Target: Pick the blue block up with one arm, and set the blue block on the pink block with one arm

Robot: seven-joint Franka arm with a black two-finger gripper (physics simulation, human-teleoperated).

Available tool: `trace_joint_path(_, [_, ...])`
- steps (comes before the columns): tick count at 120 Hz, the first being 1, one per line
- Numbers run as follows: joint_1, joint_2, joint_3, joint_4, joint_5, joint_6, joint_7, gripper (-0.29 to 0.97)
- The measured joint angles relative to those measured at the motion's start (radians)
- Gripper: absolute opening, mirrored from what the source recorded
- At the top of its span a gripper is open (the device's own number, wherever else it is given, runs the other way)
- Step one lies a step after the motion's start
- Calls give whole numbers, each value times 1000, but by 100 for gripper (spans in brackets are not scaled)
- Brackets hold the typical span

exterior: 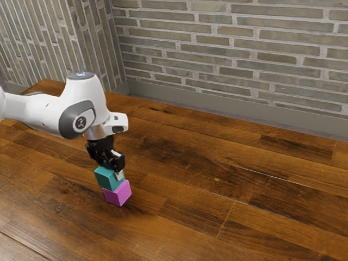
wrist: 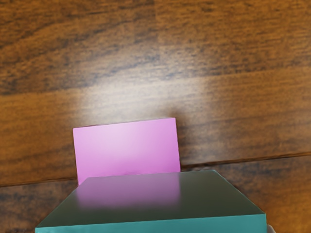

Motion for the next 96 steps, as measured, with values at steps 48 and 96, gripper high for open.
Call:
trace_joint_path(48, [-3, 27, 5, 15, 7, 18, -9, 33])
trace_joint_path(96, [12, 56, 7, 37, 12, 19, -3, 33])
